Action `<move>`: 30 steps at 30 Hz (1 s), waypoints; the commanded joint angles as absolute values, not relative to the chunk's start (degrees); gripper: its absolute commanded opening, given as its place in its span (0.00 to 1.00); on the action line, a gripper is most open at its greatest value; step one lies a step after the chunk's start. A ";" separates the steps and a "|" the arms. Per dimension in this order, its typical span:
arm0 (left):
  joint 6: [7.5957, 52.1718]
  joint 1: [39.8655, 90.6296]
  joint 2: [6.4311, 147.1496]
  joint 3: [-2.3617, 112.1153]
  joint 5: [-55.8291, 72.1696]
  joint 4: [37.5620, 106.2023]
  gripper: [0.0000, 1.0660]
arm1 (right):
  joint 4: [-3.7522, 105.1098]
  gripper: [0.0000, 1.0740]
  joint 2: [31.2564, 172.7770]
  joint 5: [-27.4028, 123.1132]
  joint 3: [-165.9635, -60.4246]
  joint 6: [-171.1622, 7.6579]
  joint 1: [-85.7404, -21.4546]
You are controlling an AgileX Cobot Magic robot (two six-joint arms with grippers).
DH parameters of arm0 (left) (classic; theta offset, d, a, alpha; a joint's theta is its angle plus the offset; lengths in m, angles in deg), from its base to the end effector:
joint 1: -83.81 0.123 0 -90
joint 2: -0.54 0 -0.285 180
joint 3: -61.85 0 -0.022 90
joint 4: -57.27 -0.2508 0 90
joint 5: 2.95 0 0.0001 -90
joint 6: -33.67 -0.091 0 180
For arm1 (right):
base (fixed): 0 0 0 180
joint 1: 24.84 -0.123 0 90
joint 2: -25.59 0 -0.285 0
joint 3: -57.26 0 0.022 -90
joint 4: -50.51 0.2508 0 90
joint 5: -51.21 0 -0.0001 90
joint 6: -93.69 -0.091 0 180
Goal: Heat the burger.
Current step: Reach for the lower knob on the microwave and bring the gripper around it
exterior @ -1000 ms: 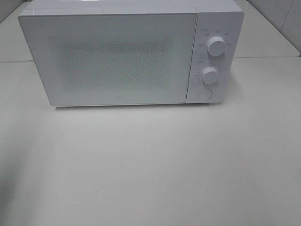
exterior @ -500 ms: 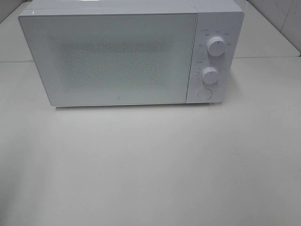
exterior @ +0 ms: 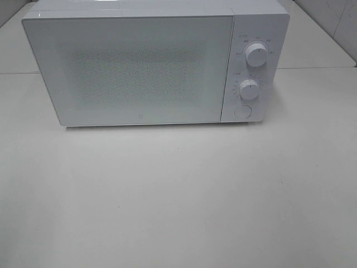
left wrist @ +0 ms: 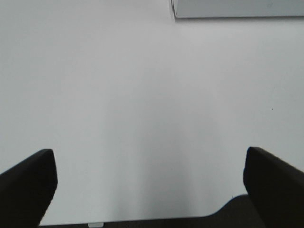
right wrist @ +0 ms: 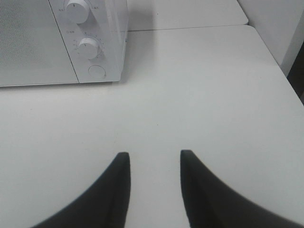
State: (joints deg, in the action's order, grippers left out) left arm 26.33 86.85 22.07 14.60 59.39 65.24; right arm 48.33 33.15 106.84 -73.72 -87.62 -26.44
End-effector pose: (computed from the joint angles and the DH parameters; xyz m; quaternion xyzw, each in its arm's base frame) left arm 0.0295 -0.0096 0.2797 0.0302 0.9077 -0.0318 0.4173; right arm -0.0010 -0.0029 0.2825 -0.0023 0.8299 -0.0049 0.5579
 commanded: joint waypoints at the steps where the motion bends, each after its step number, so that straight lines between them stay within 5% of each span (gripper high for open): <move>1: 26.45 86.96 18.29 14.43 58.71 65.35 0.96 | 48.22 0.35 31.49 106.33 -73.72 -87.34 -26.15; 10: 29.54 86.96 6.66 14.31 58.53 63.17 0.95 | 48.22 0.35 31.49 106.33 -73.72 -87.34 -26.15; 30: 30.51 86.96 6.72 14.25 58.48 62.71 0.94 | 48.22 0.35 31.54 106.33 -73.72 -87.34 -26.15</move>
State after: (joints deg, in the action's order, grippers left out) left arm 30.00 86.85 8.04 14.43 59.34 62.83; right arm 48.33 33.15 106.84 -73.72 -87.62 -26.44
